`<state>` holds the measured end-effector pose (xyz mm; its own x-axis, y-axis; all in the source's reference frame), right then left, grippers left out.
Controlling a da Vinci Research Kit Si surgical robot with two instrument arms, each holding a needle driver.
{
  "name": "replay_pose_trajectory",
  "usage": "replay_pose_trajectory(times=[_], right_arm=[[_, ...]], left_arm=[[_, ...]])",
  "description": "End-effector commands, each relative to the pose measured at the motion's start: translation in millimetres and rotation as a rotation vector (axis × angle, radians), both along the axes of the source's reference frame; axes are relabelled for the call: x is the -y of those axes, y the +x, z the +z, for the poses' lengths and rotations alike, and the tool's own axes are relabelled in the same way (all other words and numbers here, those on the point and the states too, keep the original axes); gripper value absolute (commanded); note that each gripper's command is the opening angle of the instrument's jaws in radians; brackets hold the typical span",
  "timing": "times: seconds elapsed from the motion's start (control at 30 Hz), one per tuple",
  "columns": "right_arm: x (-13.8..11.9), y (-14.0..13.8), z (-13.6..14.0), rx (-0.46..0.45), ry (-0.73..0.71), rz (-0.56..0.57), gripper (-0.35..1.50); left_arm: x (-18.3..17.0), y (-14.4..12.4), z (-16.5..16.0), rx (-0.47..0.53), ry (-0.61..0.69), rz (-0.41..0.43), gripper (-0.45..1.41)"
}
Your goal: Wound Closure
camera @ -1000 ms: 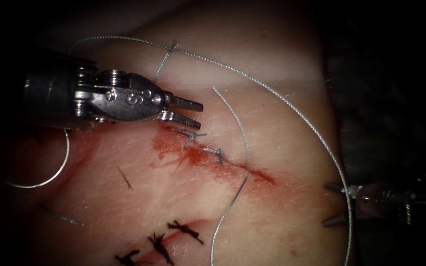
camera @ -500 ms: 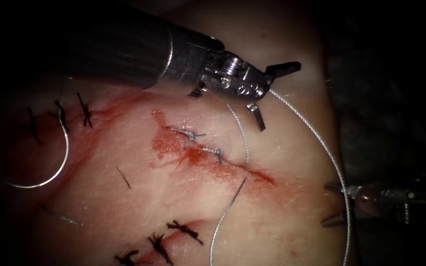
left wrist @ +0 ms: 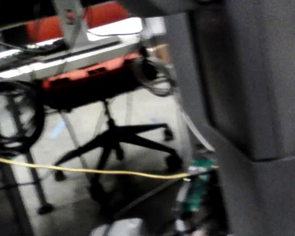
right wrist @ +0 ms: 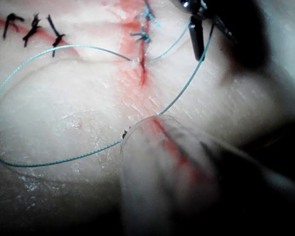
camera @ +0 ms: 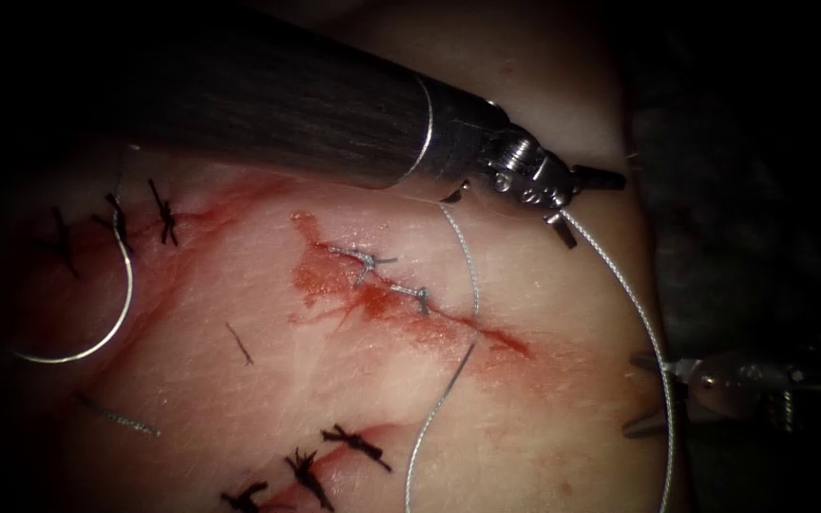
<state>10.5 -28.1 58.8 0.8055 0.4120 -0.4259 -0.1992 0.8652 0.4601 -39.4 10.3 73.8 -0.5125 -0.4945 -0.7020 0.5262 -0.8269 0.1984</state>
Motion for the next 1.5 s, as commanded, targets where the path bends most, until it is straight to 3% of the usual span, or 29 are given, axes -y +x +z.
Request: replay_pose_trajectory(times=[0.03, 0.17, 0.2, 0.23, 0.33, 0.43, 0.73, 0.8, 0.9, 0.93, 0.97, 1.0, 1.03, 1.1, 1.13, 1.17, 1.23, 1.27, 1.33, 1.37, 1.4, 1.47, 1.5], right_arm=[[0.4, 0.8, 0.3, -0.001, 0.002, 0.002, 0.96], [0.4, 0.7, 0.3, 0.006, 0.016, 0.019, 0.96], [0.4, 0.7, 0.3, 0.008, 0.017, 0.025, 0.96], [0.4, 0.7, 0.3, 0.008, 0.017, 0.025, 0.96], [0.4, 0.6, 0.2, 0.007, 0.015, 0.027, 0.96], [0.5, 0.7, 0.0, 0.008, 0.016, 0.027, 0.96], [0.2, 0.5, -0.6, 0.015, 0.002, 0.073, 0.99], [-0.4, 0.5, -0.5, 0.018, -0.025, 0.104, 0.98], [-2.7, 1.7, -0.4, 0.043, -0.084, 0.219, 0.86], [-4.9, 2.8, -0.5, 0.019, -0.089, 0.257, 0.54], [-5.8, 3.3, -0.6, -0.004, -0.081, 0.289, 0.64], [-7.2, 4.2, -0.9, -0.081, -0.070, 0.337, -0.06], [-7.7, 4.8, -1.0, -0.158, -0.022, 0.362, -0.35], [-7.8, 5.7, -1.1, -0.300, 0.054, 0.386, -0.35], [-7.3, 7.0, -1.1, -0.416, 0.081, 0.412, -0.35], [-6.6, 8.5, -1.3, -0.476, 0.132, 0.481, -0.35], [-6.2, 9.9, -1.6, -0.532, 0.166, 0.536, -0.35], [-6.2, 11.5, -2.3, -0.604, 0.174, 0.579, -0.35], [-6.3, 12.1, -2.6, -0.630, 0.170, 0.604, -0.35], [-6.8, 13.4, -3.6, -0.661, 0.137, 0.701, -0.35], [-6.8, 13.4, -3.6, -0.661, 0.137, 0.701, -0.35], [-7.5, 15.5, -5.5, -0.627, -0.032, 0.815, -0.35], [-7.5, 15.5, -5.5, -0.627, -0.032, 0.815, -0.35]], left_arm=[[0.2, -0.6, 0.5, 0.002, -0.004, 0.006, 0.61], [1.7, -1.2, -0.2, 0.017, -0.013, 0.048, 0.61], [2.1, -1.4, -0.3, 0.016, -0.018, 0.049, 0.44], [2.1, -1.4, -0.3, 0.016, -0.018, 0.049, 0.44], [2.7, -1.7, -0.1, 0.008, 0.002, 0.034, 0.11], [3.1, -1.6, 0.6, -0.007, 0.022, 0.006, -0.41], [3.3, -0.1, 1.3, -0.083, 0.144, -0.114, -0.45], [1.4, 2.7, -0.5, -0.094, 0.171, -0.179, -0.45], [-1.3, 8.1, -3.6, -0.130, 0.232, -0.354, -0.45], [-2.3, 10.8, -5.1, -0.152, 0.263, -0.493, -0.45], [-2.7, 12.4, -6.0, -0.165, 0.285, -0.582, -0.45], [-3.1, 14.5, -6.9, -0.186, 0.311, -0.686, -0.45], [-3.0, 15.3, -7.3, -0.194, 0.328, -0.725, -0.45], [-2.4, 17.0, -7.9, -0.205, 0.353, -0.799, -0.45], [-1.5, 18.1, -8.2, -0.221, 0.385, -0.884, -0.45], [-0.6, 18.8, -8.5, -0.233, 0.405, -0.958, -0.45], [0.6, 19.2, -8.2, -0.250, 0.447, -0.955, -0.45], [2.1, 19.2, -7.7, -0.299, 0.482, -0.932, -0.45], [2.8, 19.2, -7.4, -0.326, 0.491, -0.921, -0.45], [4.5, 18.8, -6.8, -0.392, 0.504, -0.915, -0.45], [4.5, 18.8, -6.8, -0.392, 0.504, -0.915, -0.45], [7.3, 18.2, -6.1, -0.489, 0.516, -0.898, -0.45], [7.3, 18.2, -6.1, -0.489, 0.516, -0.898, -0.45]])
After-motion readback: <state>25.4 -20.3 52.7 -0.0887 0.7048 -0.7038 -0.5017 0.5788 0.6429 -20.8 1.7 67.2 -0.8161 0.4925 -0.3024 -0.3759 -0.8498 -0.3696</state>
